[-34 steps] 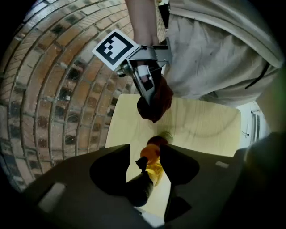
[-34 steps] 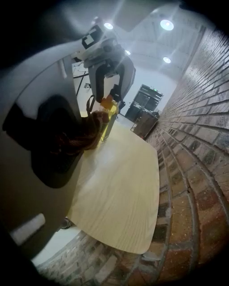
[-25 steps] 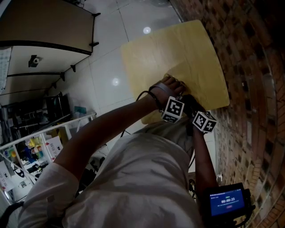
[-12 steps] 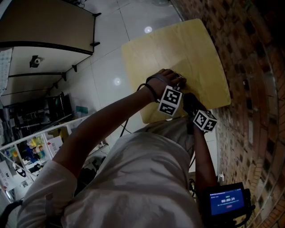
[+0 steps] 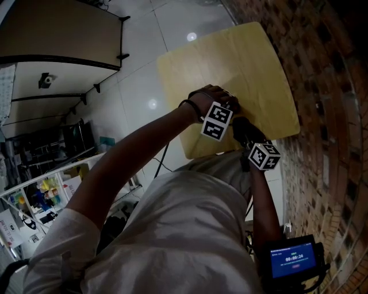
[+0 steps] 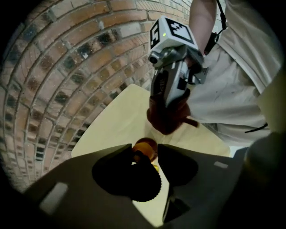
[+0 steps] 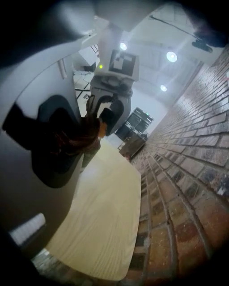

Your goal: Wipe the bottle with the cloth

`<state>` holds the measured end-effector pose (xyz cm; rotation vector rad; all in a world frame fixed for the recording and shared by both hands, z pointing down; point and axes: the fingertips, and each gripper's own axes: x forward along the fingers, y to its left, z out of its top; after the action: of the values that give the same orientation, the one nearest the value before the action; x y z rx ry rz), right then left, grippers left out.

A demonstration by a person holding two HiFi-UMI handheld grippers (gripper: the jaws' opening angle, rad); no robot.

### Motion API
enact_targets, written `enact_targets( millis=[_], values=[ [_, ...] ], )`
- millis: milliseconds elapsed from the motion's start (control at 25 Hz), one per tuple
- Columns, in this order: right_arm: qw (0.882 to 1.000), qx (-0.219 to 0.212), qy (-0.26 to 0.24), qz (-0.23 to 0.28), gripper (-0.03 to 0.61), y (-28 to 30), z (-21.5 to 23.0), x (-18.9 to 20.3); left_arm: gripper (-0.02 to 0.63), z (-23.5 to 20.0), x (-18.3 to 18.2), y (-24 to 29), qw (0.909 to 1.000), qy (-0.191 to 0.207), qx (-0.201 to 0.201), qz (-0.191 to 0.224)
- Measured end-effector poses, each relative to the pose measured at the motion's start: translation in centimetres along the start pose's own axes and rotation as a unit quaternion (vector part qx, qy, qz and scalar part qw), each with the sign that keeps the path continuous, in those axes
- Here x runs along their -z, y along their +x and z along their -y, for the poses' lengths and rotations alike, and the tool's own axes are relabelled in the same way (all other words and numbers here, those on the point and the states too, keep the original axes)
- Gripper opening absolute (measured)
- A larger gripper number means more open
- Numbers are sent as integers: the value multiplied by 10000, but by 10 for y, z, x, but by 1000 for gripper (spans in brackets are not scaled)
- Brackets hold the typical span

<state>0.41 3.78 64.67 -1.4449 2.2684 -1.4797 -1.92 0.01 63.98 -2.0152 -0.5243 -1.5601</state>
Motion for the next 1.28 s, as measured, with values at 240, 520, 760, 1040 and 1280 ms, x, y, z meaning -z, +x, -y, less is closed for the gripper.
enact_targets(
  millis=[240, 520, 760, 1040, 1280],
  values=[
    [9987, -31, -499, -113, 78, 35, -16, -8, 163, -11, 1, 2, 9960, -820, -65, 352],
    [9951, 705, -24, -694, 78, 50, 25, 18, 158, -18, -4, -3, 9873, -1545, -32, 376],
    [9838, 1211, 265, -1293, 78, 66, 58, 41, 157, -27, -5, -7, 9700, -2390, -227, 380],
    [9765, 1366, 1151, -1203, 78, 56, 83, 32, 158, -43, -1, -7, 9249, -3757, -464, 350],
    [9957, 723, -87, -575, 78, 28, 52, 10, 158, -50, 5, -7, 8788, -4708, -718, 299]
  ],
)
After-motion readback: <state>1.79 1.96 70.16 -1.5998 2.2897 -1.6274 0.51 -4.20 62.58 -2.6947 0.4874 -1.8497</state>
